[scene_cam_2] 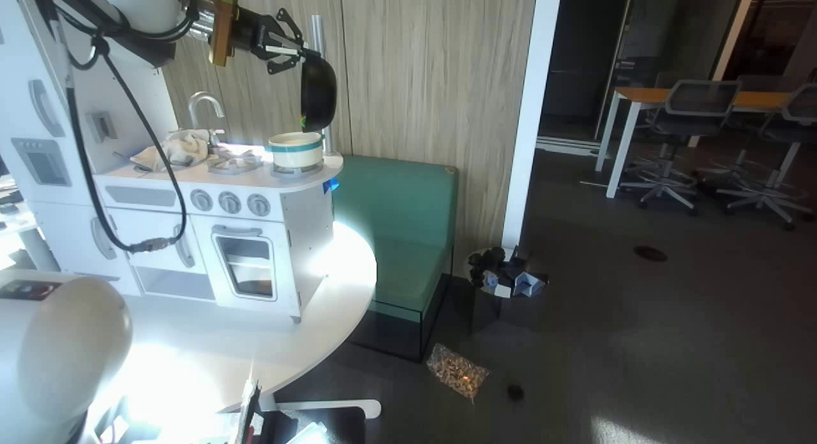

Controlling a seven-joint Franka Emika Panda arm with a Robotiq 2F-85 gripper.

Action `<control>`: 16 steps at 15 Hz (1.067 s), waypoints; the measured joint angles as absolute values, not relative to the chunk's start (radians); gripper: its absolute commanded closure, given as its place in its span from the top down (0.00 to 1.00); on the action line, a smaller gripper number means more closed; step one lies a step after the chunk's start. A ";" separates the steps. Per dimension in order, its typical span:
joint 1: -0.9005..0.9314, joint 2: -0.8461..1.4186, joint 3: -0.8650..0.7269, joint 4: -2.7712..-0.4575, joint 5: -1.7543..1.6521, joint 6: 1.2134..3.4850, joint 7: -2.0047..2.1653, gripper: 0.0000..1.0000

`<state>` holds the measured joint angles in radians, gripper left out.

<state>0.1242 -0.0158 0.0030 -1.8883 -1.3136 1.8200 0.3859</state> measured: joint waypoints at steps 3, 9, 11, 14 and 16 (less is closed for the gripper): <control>0.121 -0.017 0.009 -1.888 -1.336 1.837 0.394 0.01; 0.121 -0.016 0.037 -1.886 -1.388 1.869 0.417 0.01; 0.121 -0.016 0.045 -1.884 -1.400 1.873 0.423 0.01; 0.121 -0.012 0.051 -1.884 -1.431 1.876 0.432 0.01; 0.121 -0.009 0.051 -1.884 -1.442 1.881 0.434 0.01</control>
<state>0.1211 -0.0091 0.0507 -1.8844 -1.4421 1.8806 0.4336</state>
